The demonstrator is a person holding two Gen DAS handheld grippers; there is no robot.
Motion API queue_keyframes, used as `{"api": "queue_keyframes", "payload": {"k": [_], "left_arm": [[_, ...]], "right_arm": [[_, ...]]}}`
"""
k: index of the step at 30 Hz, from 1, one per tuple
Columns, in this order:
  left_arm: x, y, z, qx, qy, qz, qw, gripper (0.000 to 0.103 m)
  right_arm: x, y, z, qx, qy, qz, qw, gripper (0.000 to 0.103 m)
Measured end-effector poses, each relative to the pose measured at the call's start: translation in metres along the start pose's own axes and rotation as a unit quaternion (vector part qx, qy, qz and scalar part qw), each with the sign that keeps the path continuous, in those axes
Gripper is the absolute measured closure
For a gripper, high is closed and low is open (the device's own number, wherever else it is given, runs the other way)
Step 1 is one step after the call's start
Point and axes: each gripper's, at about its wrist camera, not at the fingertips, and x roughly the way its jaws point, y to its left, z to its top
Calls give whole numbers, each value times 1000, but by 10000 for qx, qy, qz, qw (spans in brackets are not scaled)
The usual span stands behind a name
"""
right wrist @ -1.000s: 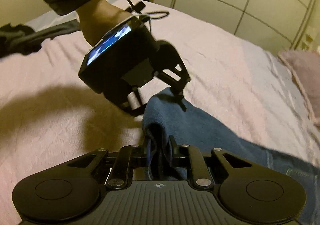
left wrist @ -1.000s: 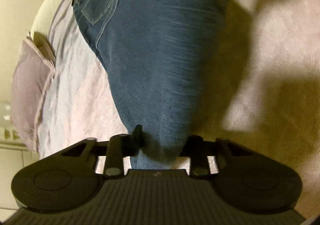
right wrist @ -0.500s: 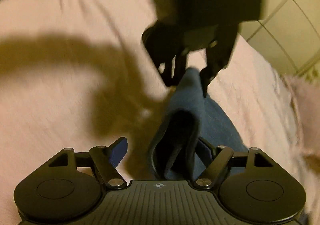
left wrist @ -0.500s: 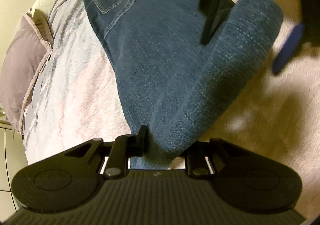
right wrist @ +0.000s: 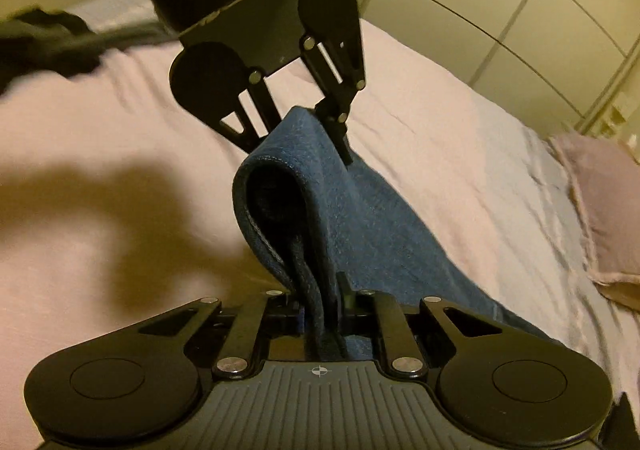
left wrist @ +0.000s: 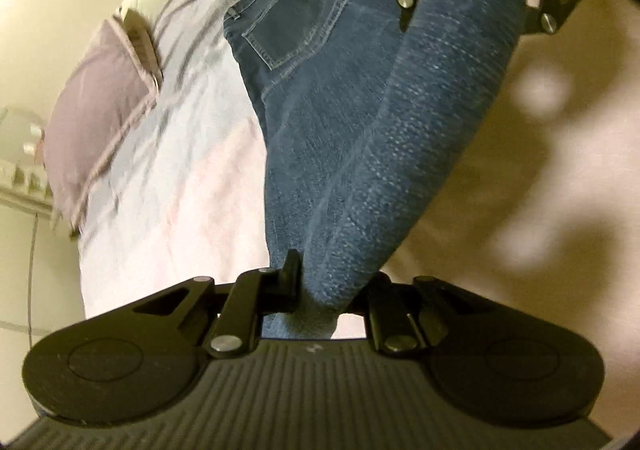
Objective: Fold clothes
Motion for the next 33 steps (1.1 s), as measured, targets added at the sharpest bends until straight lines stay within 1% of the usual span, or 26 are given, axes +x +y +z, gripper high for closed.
{"api": "queue_keyframes", "payload": {"k": [3,6,8,10,12,14,16,18,19,21,22,24,25,26,28,29,31,32,33], "left_arm": [[-59,-35,-18,-256,359,-283,9986,92],[-113,-67,-32,-507,763,-627,9938,92],[-129,-74,-35,-609,986,-820,9899,92],[-139,-78,-34,-692,1205,-997,9853,92],[-136,-64,-24,-724,1246,-987,9846,92],[-134,-36,-9,-920,1093,-908,9856,91],[-133,-2,10,-1094,790,-750,9880,88],[-132,34,32,-1247,428,-567,9896,81],[-131,53,44,-1329,182,-479,9898,78],[-125,85,65,-1681,-255,-291,9850,63],[-122,101,76,-1877,-465,-176,9810,62],[-114,132,97,-2253,-861,49,9705,54],[-106,143,106,-2382,-940,124,9666,54],[-94,151,114,-2499,-954,152,9634,54],[-64,158,128,-2746,-767,83,9585,54],[-47,162,134,-2874,-666,32,9555,54],[-10,162,144,-3186,-401,-237,9467,54],[8,154,147,-3376,-261,-357,9403,54],[20,148,148,-3538,-156,-457,9341,54]], "right_arm": [[-33,33,20,59,-181,720,9972,91],[-56,66,32,107,-387,1593,9864,91],[-64,81,37,169,-490,2031,9778,92],[-69,91,40,231,-567,2275,9718,92],[-71,85,41,495,-579,2261,9711,92],[-73,61,40,986,-602,2152,9697,92],[-80,29,35,1477,-682,2003,9661,92],[-89,-13,23,2022,-841,1915,9567,92],[-93,-36,14,2307,-923,1836,9511,92],[-99,-82,-7,2903,-1043,1596,9378,92],[-101,-103,-21,3198,-1060,1449,9303,92],[-95,-145,-54,3851,-1049,1238,9085,92],[-87,-166,-76,4249,-1025,1187,8915,92],[-75,-183,-101,4689,-993,1175,8697,92],[-47,-210,-146,5428,-868,1121,8278,92],[-29,-223,-171,5810,-726,1087,8034,91],[2,-242,-213,6505,-288,1138,7504,90],[9,-246,-225,6688,-201,1232,7328,86],[12,-249,-231,6776,-206,1331,7229,84]]}}
